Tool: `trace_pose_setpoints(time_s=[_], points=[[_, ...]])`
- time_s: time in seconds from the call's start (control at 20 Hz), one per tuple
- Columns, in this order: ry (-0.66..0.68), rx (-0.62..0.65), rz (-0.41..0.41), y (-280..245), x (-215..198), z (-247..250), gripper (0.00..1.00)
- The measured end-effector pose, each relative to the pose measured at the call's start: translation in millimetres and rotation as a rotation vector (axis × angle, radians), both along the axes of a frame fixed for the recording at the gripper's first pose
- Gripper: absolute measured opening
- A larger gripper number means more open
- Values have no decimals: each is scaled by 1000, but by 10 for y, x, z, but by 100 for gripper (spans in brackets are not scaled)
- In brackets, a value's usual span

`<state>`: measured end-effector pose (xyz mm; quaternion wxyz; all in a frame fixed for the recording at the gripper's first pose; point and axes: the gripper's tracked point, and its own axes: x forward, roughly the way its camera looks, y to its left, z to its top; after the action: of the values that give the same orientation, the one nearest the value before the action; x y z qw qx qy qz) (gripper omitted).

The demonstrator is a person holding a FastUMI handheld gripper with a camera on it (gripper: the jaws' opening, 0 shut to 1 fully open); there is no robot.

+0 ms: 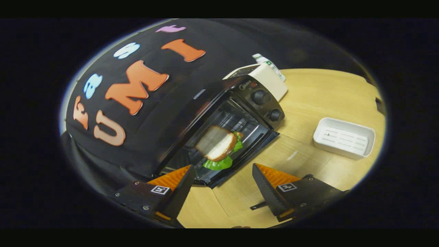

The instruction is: Open the toaster oven, put the food inside, and close the toaster oven door.

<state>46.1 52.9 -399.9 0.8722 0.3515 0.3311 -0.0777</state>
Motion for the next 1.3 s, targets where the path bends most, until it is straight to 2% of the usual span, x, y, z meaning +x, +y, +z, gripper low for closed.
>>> trace_pose_setpoints(time_s=[0.15, 0.35, 0.55, 0.85, 1.1, 1.3], points=[[-9, -169, 135, -35, -291, 22, 99], [25, -377, 286, -117, -698, -218, 98], [70, -496, 411, -133, -1046, -508, 99], [151, -563, 504, -173, -1235, -949, 99], [217, -572, 552, -219, -1163, -1203, 99], [227, -582, 566, -231, -1111, -1221, 100]])
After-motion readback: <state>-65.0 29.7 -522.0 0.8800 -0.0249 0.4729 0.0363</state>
